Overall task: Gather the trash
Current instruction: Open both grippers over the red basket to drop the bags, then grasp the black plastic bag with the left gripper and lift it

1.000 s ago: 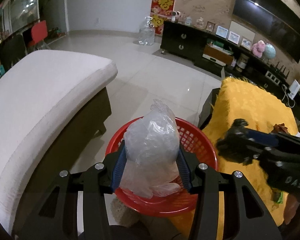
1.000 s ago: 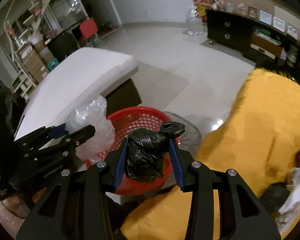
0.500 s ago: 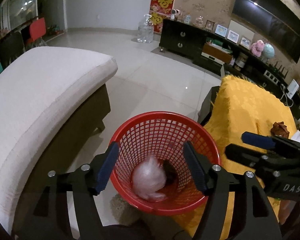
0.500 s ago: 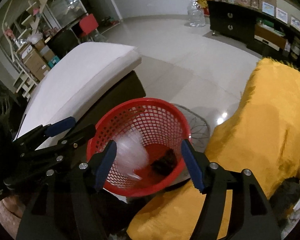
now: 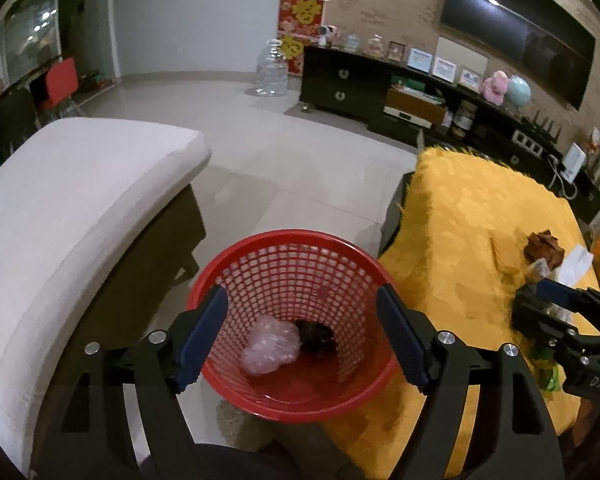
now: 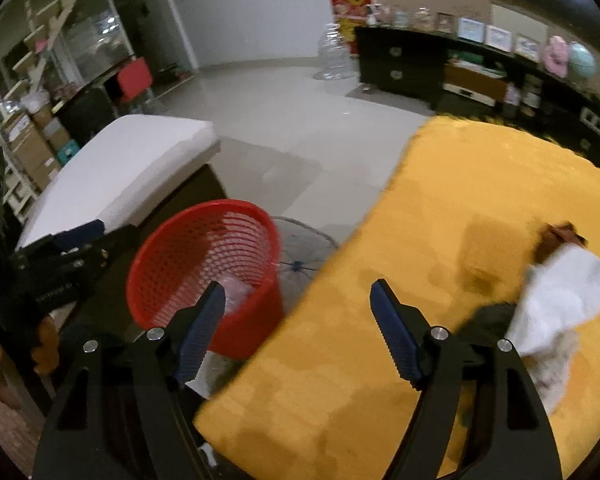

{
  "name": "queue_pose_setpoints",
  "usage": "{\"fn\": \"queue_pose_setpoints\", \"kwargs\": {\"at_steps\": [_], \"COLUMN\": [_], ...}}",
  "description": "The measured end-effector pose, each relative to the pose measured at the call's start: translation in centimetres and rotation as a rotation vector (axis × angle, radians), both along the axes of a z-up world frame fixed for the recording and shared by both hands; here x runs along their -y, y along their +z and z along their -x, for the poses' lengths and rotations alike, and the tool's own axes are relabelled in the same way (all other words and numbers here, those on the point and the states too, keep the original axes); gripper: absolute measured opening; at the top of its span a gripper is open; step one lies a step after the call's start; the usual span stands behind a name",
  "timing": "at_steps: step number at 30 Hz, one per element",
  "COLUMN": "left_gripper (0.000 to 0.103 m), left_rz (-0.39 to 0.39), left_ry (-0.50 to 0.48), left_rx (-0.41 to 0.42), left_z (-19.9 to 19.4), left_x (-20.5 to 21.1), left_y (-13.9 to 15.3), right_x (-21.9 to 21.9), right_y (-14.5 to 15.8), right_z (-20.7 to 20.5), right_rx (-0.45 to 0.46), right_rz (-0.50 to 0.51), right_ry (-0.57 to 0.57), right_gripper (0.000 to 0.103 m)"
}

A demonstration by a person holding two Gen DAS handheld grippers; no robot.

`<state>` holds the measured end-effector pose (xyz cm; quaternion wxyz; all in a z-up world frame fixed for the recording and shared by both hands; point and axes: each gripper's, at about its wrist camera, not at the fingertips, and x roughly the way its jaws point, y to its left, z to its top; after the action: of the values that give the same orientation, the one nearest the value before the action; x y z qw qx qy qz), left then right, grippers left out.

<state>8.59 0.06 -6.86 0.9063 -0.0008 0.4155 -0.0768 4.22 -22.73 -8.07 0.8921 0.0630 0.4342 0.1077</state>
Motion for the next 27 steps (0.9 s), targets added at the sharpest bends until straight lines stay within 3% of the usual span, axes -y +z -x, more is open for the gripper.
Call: {"fn": "queue_pose_setpoints", "kwargs": {"at_steps": [14, 27], "left_gripper": [0.074, 0.075], "left_rz": [-0.03, -0.072], "left_ry": [-0.2, -0.486], "left_rx": [-0.035, -0.074], "left_z": [1.9, 3.4], "left_x": [8.1, 19.5], "left_y": [-1.1, -3.9], "right_x": [12.9, 17.7], "right_y": [-1.7, -2.9], "right_z": [8.3, 11.6], "right_rx": [-0.013, -0.016], "right_rz": [0.089, 0.049], "right_ry": [-0.331, -0.469], "right_gripper": [0.077, 0.077]}}
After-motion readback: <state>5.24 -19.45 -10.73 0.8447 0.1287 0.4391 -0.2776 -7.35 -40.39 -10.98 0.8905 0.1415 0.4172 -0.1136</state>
